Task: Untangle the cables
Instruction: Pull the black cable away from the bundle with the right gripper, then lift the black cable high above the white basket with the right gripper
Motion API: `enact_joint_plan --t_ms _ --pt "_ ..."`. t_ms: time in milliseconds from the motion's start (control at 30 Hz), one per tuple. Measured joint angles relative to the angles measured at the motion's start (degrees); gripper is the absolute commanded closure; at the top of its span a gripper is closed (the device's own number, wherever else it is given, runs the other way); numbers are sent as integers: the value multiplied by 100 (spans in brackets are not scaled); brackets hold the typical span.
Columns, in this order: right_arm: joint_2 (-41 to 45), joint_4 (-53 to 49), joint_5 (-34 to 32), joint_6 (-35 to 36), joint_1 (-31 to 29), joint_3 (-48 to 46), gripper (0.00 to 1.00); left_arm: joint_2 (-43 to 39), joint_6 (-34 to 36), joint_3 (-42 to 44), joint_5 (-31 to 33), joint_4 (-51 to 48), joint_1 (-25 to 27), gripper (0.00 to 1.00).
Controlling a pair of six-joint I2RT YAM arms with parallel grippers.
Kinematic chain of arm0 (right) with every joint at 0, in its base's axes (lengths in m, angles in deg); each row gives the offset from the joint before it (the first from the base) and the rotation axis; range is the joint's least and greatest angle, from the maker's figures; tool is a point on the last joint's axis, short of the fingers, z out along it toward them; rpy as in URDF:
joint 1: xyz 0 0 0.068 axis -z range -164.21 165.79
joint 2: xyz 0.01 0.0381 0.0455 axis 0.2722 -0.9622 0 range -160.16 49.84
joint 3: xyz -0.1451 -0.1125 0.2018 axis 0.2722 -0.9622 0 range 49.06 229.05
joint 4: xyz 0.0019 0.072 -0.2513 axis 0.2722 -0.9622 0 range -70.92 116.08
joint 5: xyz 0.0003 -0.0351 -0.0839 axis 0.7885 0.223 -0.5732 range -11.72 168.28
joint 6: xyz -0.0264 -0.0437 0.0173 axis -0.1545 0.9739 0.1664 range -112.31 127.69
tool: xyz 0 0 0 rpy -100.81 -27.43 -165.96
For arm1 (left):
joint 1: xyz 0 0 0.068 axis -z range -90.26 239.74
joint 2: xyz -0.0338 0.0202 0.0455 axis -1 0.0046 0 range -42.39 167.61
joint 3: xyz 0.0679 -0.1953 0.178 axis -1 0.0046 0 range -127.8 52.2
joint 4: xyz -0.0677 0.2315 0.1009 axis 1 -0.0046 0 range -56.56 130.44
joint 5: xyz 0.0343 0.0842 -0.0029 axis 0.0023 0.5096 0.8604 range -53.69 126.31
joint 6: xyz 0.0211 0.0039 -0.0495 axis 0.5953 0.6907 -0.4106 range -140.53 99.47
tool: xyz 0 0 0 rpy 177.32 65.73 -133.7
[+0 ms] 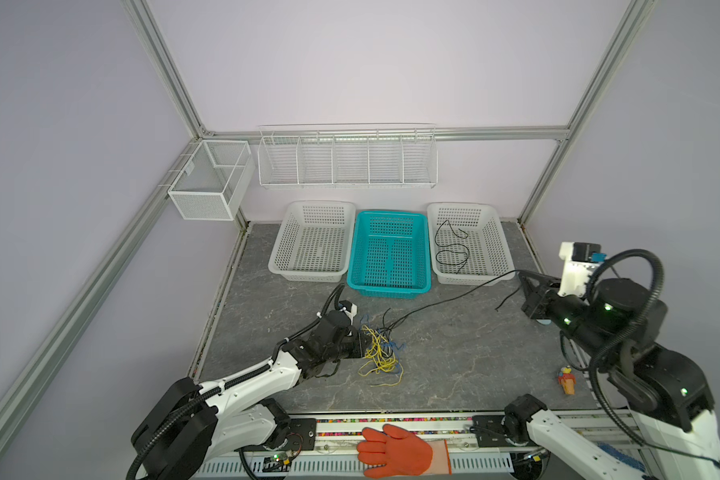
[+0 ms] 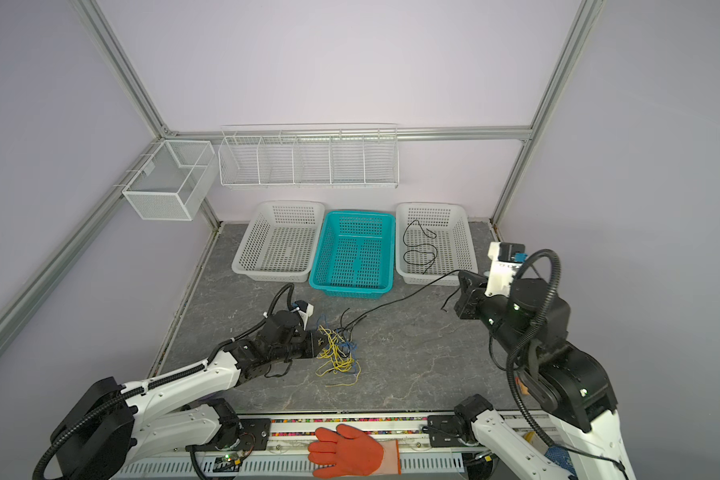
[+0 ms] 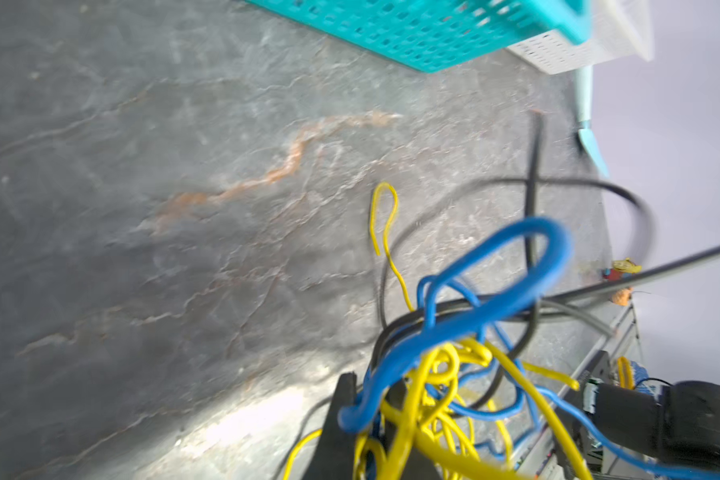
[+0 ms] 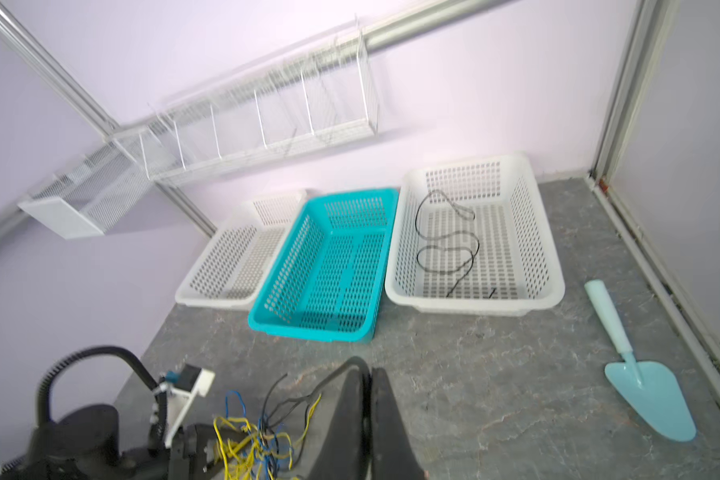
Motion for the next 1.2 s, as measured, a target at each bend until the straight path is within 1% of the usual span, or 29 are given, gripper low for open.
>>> enact_joint_plan --t_ms 133,267,367,500,667,833,933,1067,1133,1200 --pt "149 -9 -286 28 20 487 93 50 0 138 26 -96 0 100" --pt "133 -74 -339 44 20 299 93 66 0 138 26 -87 0 100" --pt "33 -153 -9 37 20 -20 93 74 0 138 26 -81 0 100" --pt "-203 -144 619 -2 20 -704 93 87 0 138 26 -59 0 100" --pt "-538 -101 1187 -37 20 -1510 93 138 0 138 24 4 0 100" --pt "-1110 -15 1788 -24 20 -1764 93 245 -2 138 24 105 0 100" --pt "-1213 20 1816 -26 17 -1886 93 304 -2 138 11 177 0 100" --pt "-1106 9 1550 -22 20 -1633 93 365 0 138 -2 254 0 100" --pt "-1143 -37 1381 9 20 -1174 93 422 0 138 -15 306 0 100" --pt "-1303 -101 1204 72 20 -461 93 505 -2 138 -31 376 0 100"
